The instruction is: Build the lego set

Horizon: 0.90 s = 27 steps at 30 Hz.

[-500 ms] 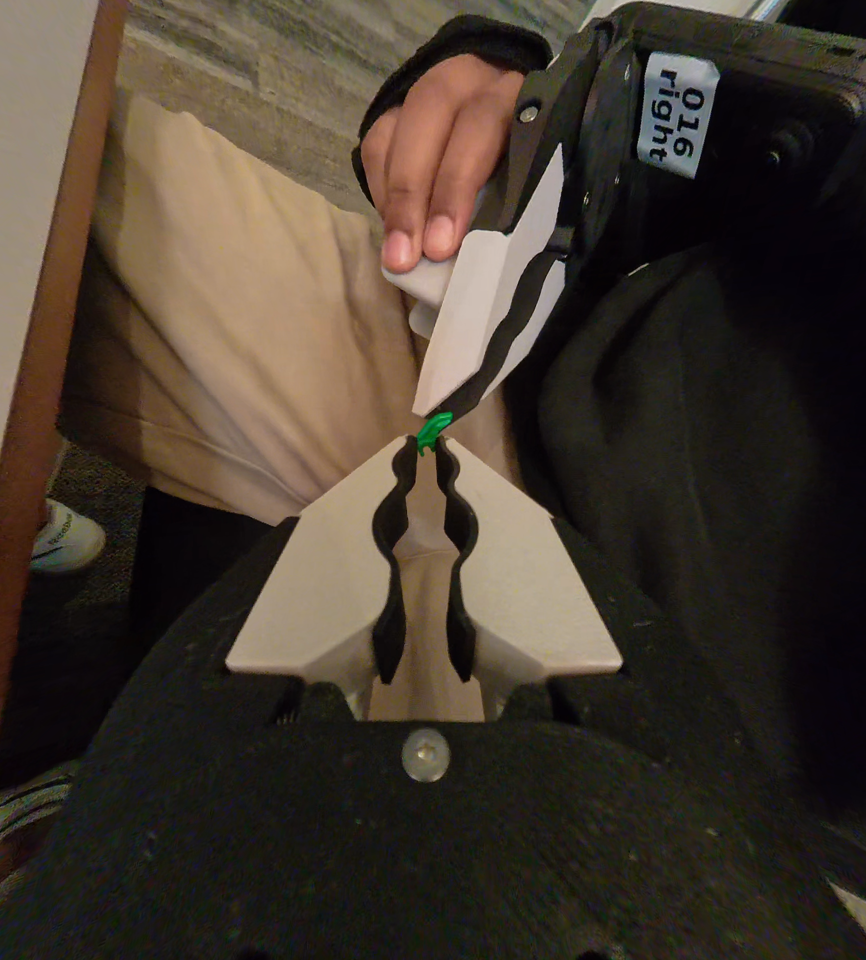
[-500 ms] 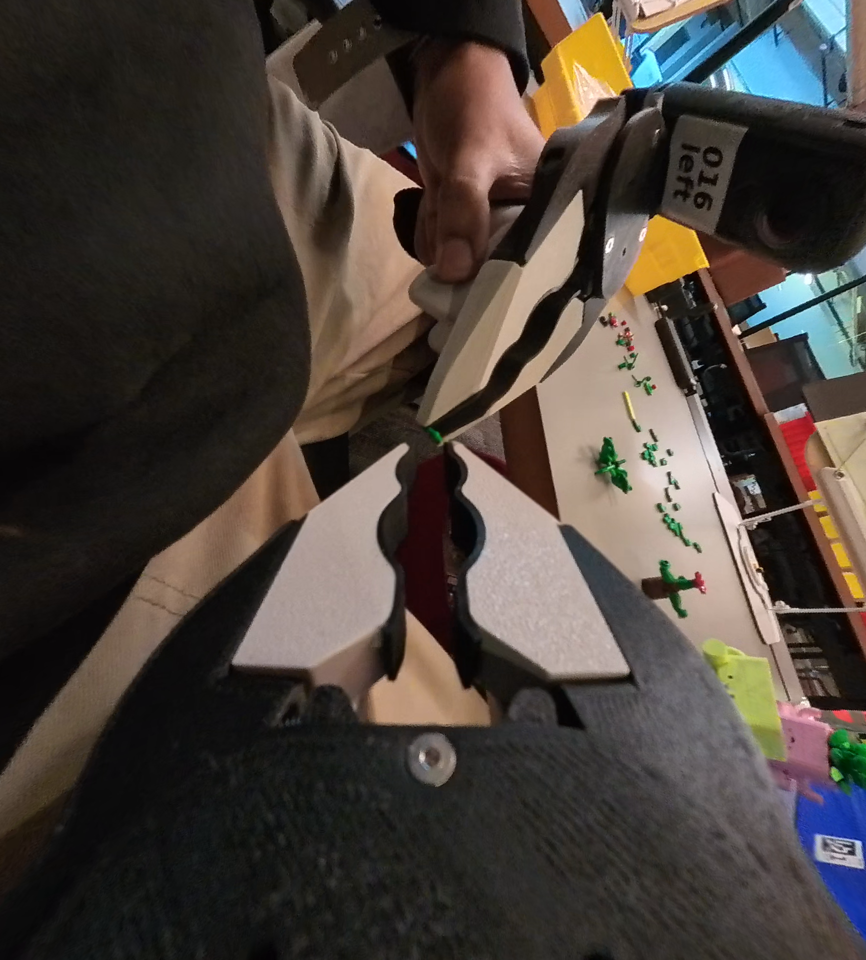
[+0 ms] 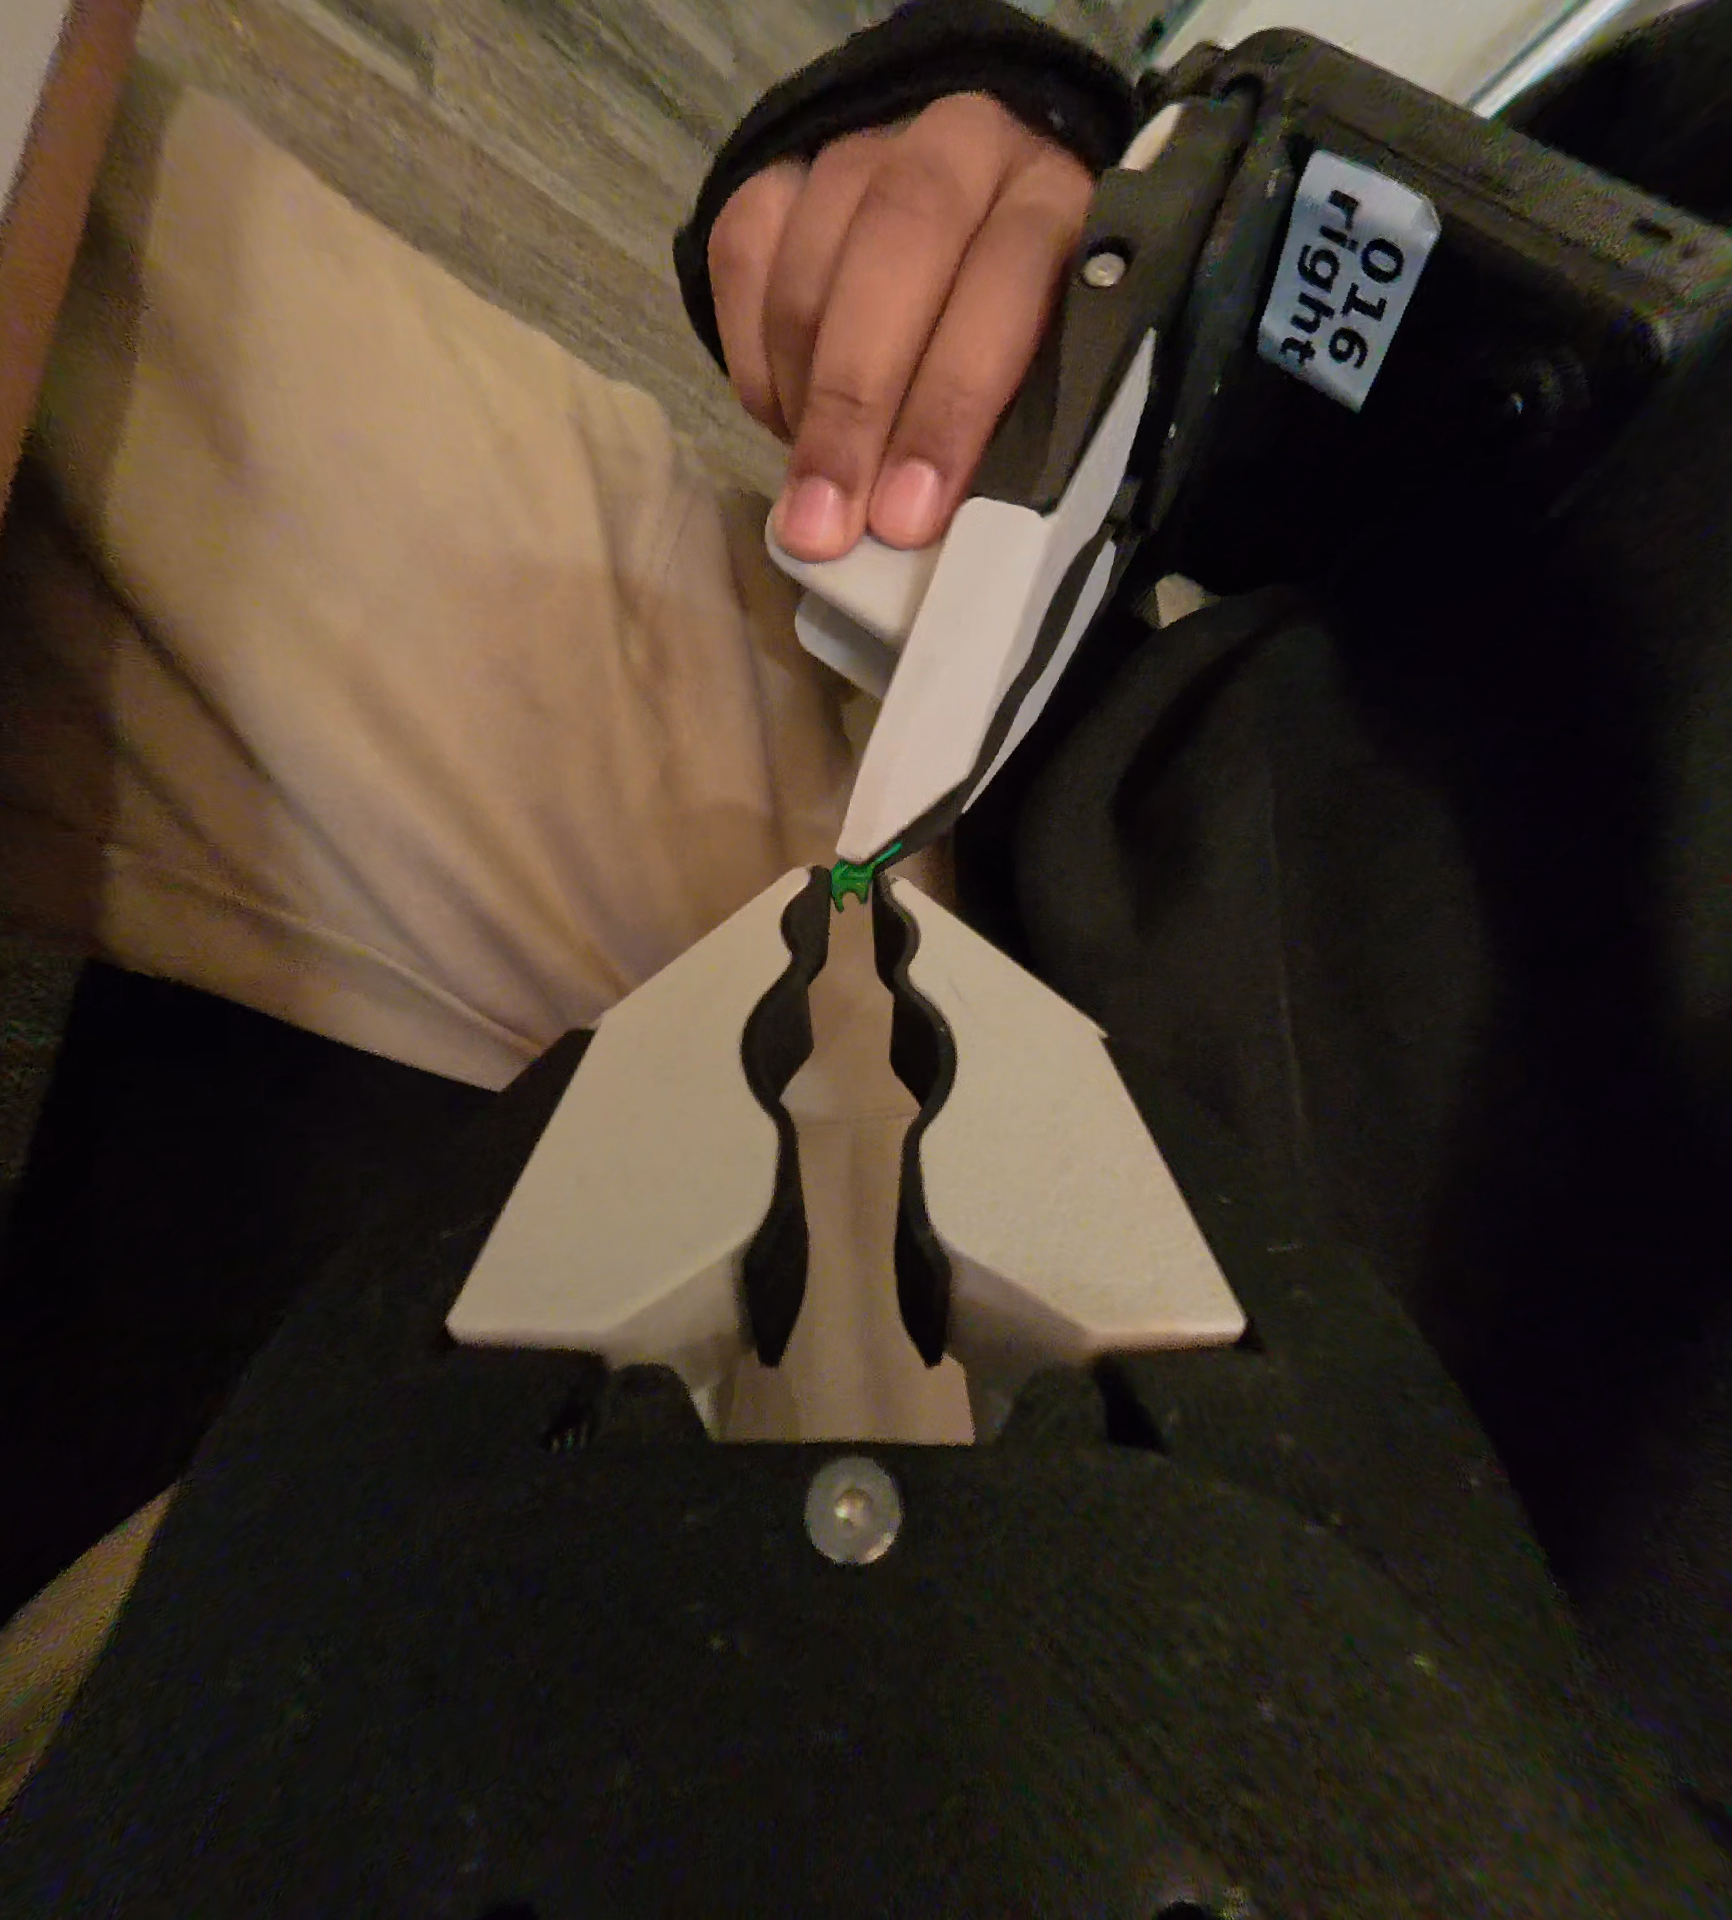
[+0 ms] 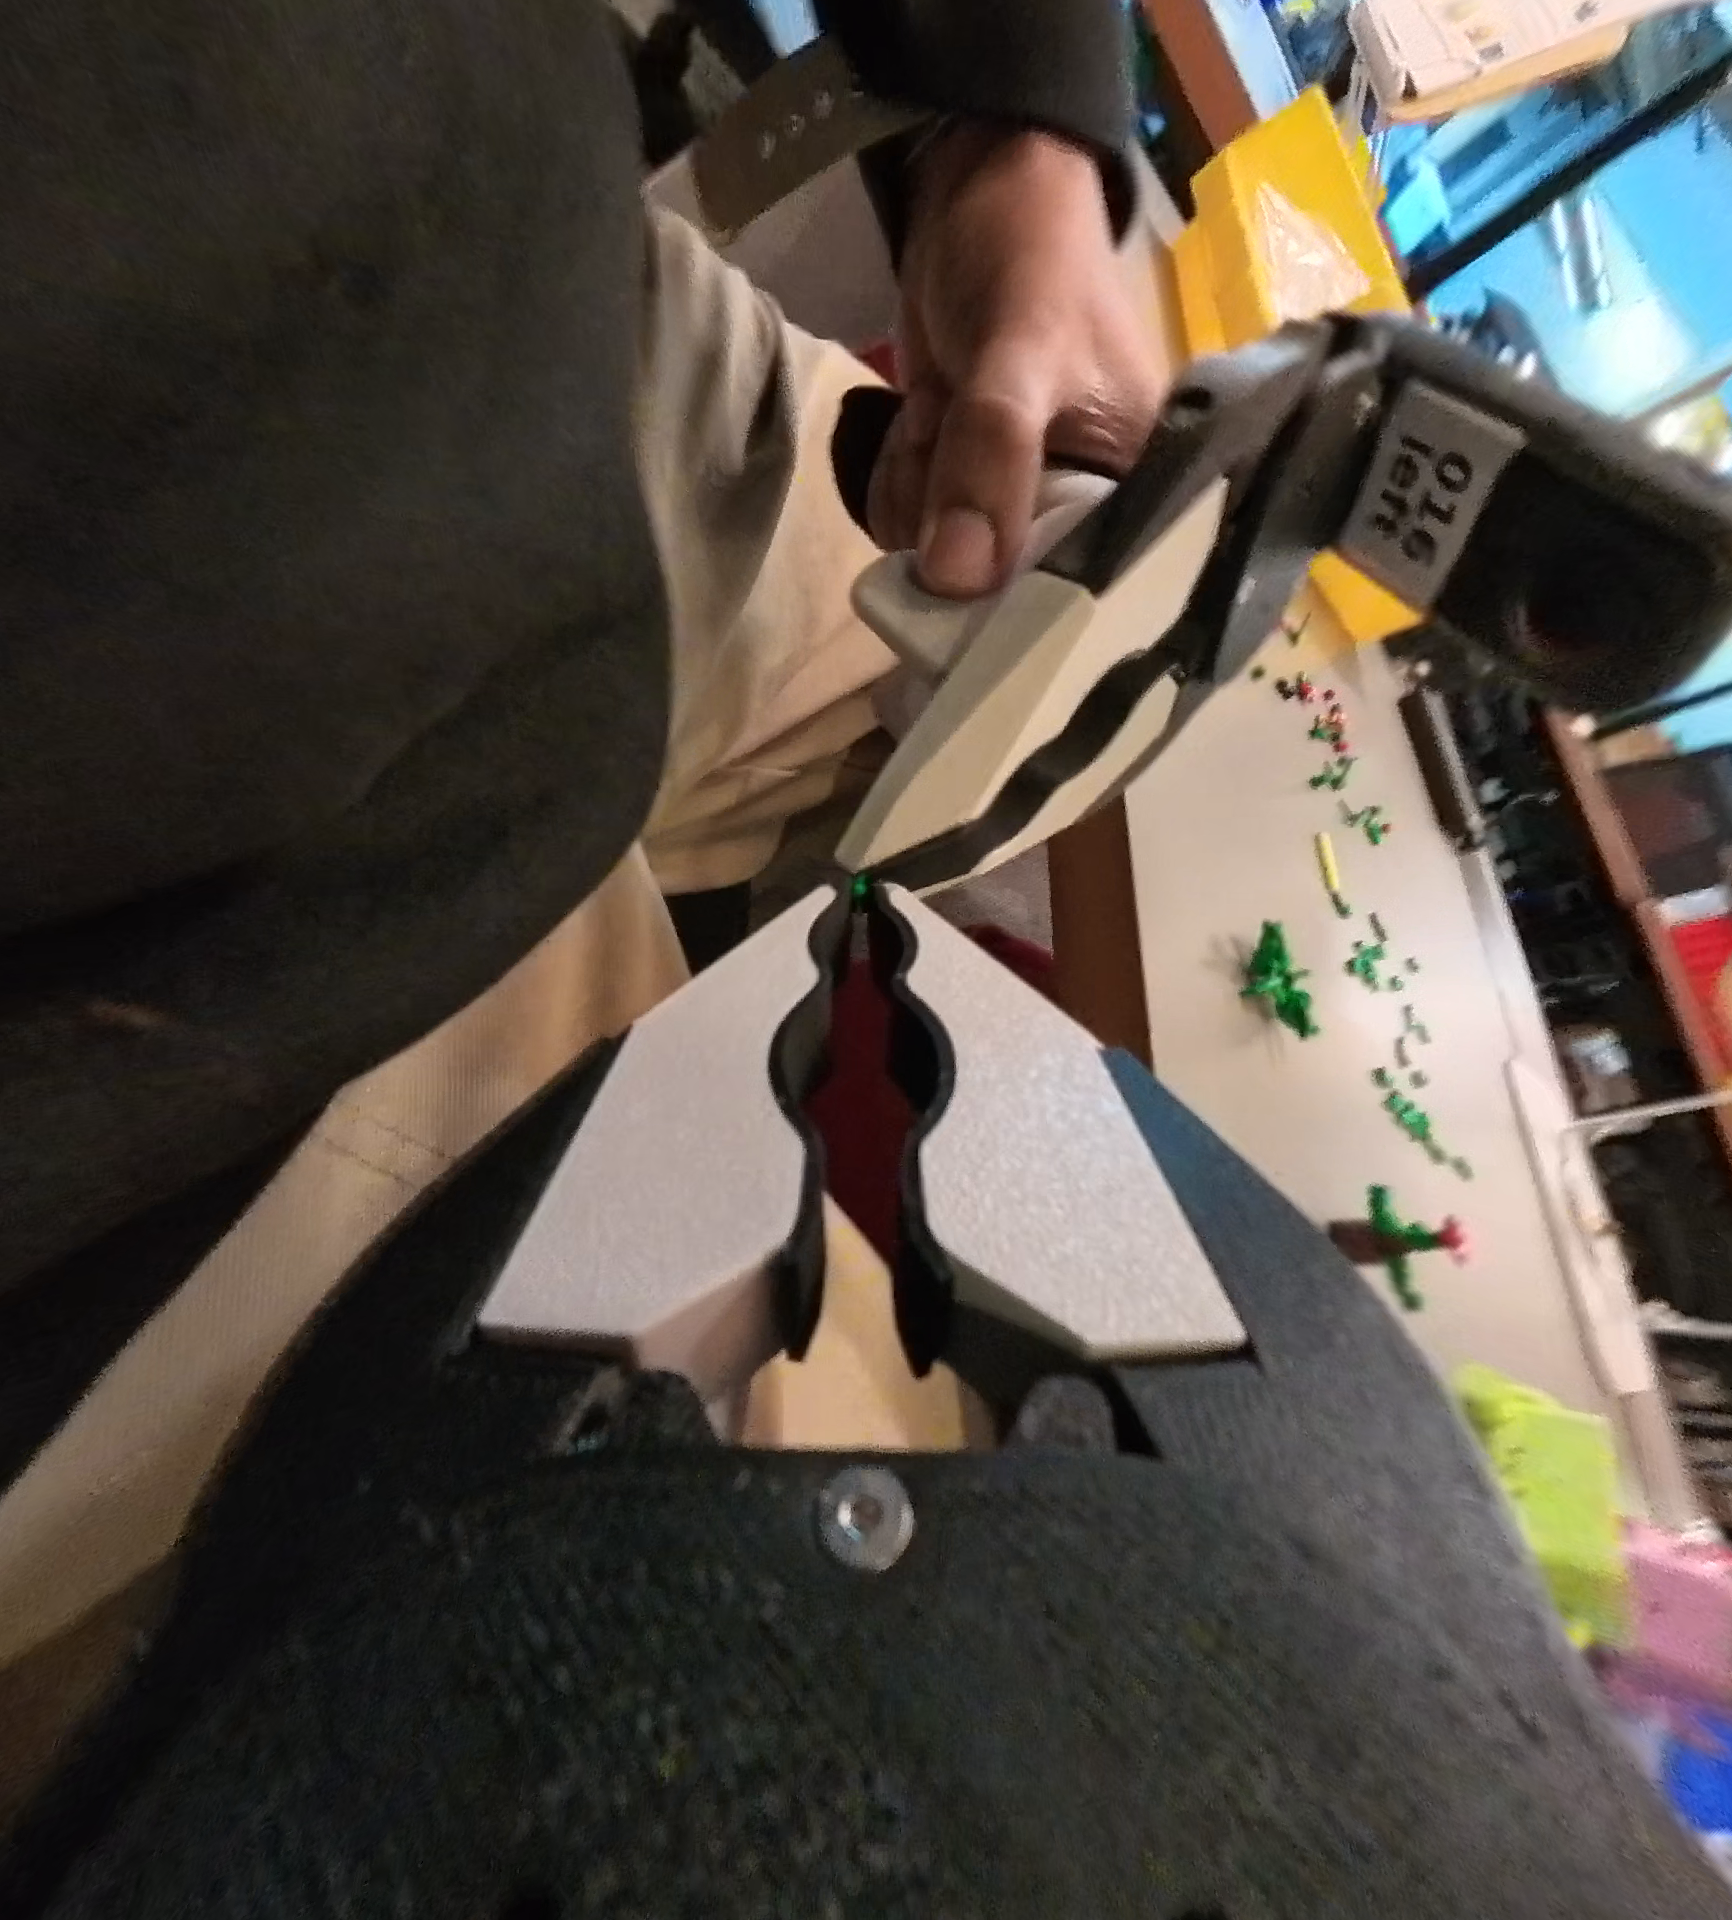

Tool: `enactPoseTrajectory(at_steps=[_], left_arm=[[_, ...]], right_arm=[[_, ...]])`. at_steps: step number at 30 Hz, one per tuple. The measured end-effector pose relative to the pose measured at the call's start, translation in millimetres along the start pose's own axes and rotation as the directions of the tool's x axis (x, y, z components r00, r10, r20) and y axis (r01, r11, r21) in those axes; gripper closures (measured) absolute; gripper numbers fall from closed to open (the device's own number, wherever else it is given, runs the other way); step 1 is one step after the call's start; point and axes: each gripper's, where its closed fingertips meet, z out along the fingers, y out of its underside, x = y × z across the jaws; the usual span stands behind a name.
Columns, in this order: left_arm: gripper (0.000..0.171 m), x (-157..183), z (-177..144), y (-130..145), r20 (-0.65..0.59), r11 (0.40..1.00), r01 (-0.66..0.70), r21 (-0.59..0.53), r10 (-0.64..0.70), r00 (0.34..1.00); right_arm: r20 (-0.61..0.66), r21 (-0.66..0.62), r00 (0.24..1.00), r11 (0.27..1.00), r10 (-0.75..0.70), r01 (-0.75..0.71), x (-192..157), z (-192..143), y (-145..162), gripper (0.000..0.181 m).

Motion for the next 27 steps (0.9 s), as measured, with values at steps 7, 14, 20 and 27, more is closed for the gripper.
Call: enactPoseTrajectory(at_steps=[7,14,20,27], left_arm=[[0.144,4.4,-16.2,-31.7,0.145,0.941,-0.222,0.256,0.19,0.971],[0.158,1.9,-36.4,-51.7,0.207,0.858,-0.26,0.443,0.184,0.961],[0.168,-7.4,-44.4,-50.6,0.263,0.871,-0.292,0.396,0.197,0.945],[0.163,-8.2,-40.7,-54.0,0.212,0.868,-0.231,0.441,0.149,0.966]], right_arm=[[0.059,0.194,0.767,0.746,0.639,-0.637,46.1,-13.3,-3.2,0.18],[0.231,0.27,0.506,0.445,0.831,-0.854,63.4,-12.1,0.6,0.18],[0.323,0.271,0.42,0.343,0.848,-0.899,67.0,-8.1,4.1,0.18],[0.337,0.278,0.408,0.324,0.849,-0.904,68.7,-8.0,4.1,0.18]])
